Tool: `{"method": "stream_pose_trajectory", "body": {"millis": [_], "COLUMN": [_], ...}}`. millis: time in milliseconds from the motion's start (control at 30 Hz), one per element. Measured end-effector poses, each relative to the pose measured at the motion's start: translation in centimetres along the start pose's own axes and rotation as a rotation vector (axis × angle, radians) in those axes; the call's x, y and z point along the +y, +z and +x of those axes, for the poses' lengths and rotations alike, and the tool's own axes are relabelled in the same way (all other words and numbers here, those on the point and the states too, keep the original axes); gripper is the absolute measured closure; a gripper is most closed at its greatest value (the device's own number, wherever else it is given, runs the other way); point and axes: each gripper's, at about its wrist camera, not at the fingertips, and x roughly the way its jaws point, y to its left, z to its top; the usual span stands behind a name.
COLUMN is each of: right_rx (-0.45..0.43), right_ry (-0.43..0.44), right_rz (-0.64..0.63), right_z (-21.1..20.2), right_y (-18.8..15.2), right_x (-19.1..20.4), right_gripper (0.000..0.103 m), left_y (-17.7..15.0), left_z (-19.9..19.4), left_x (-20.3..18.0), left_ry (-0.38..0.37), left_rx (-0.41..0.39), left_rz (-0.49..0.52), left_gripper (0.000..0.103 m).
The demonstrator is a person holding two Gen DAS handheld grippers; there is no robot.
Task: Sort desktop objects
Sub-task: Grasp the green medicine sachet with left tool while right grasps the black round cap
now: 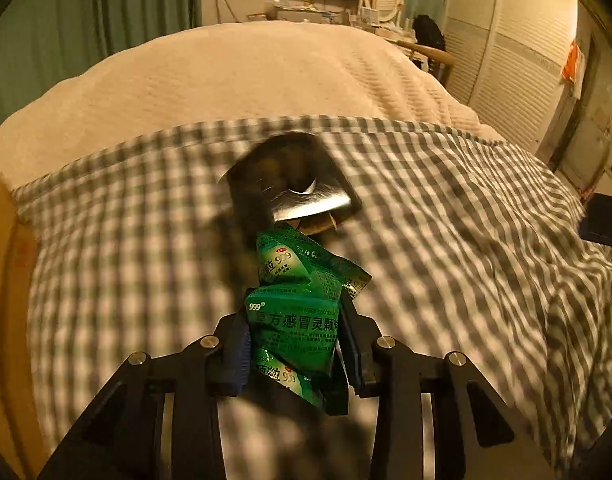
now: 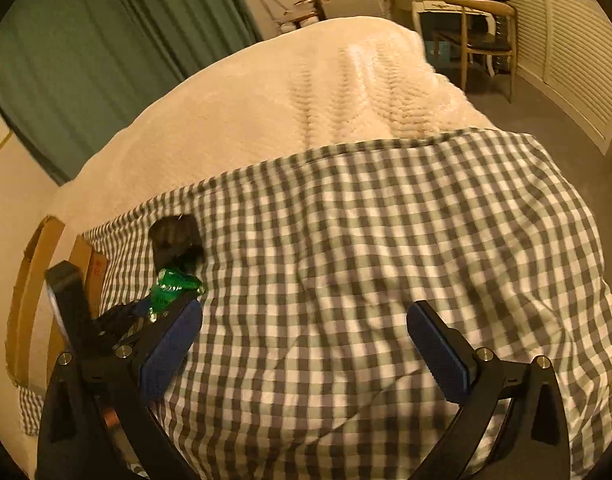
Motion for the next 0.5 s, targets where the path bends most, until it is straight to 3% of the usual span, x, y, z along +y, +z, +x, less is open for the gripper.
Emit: {"method": "stream_pose_trajectory", "body": {"millis": [233, 500], "right_rx": [0.014, 0.045], "right_ry": [0.015, 0.099], "right_rz": [-0.101, -0.227], "right_z": [1.6, 8.4], "right_y": [-0.1, 1.3], "right_x": [5.6, 14.2], "right_gripper": [0.0, 0.001], "left_y": [-0.9, -1.4], "left_z": [-3.7, -3.3], "left_x": [6.8, 7.9], "left_ry": [0.084, 0.174], "left_rx": [-0.042, -0.083], "left_rz": [-0.257, -0.295], "left_gripper": [0.066, 0.065]}}
